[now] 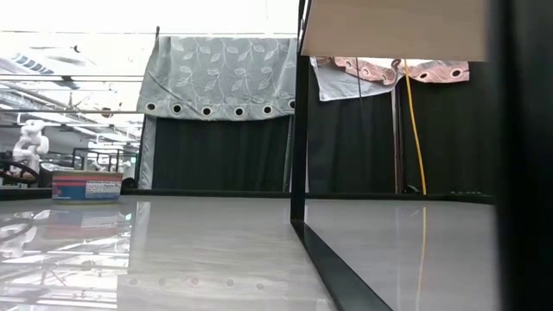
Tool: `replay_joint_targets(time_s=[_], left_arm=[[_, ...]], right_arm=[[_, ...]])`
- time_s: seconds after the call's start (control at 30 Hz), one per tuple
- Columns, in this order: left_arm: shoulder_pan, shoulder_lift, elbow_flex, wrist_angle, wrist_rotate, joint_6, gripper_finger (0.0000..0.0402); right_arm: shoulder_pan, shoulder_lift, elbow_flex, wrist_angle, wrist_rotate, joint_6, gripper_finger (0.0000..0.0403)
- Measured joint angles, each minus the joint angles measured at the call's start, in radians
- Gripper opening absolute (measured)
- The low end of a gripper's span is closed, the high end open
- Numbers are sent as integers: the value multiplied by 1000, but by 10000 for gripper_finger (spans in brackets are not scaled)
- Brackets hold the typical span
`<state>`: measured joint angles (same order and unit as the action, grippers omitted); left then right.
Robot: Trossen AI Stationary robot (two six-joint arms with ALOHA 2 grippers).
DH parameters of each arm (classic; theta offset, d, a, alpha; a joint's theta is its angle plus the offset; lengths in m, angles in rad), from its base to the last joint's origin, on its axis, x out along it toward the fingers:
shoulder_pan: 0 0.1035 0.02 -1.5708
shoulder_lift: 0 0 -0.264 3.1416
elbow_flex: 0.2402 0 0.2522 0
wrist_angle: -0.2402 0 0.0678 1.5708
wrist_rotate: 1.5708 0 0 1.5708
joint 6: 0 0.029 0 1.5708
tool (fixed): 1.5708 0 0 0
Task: Stack canned seafood by type on shelf
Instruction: Stack the blue and pink tuna can on top of the other blue and pink tuna can on the shelf
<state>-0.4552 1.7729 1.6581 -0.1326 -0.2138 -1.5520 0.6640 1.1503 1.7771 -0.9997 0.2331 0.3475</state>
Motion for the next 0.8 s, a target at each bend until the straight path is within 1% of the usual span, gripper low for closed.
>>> replay_joint_targets(time_s=[0.23, 0.37, 0.6, 0.73, 0.8], left_arm=[[18, 0, 0, -12, 0, 45, 254], [37, 3, 0, -7, 28, 49, 255], [53, 14, 0, -2, 33, 96, 256], [61, 19, 0, -4, 64, 95, 256], [66, 25, 0, -1, 107, 93, 256]], right_arm=[[-7, 0, 0, 0, 6, -9, 340], [-17, 0, 0, 0, 7, -16, 340], [-23, 0, 0, 0, 7, -19, 340], [-23, 0, 0, 0, 7, -19, 340], [-23, 0, 0, 0, 7, -19, 340]])
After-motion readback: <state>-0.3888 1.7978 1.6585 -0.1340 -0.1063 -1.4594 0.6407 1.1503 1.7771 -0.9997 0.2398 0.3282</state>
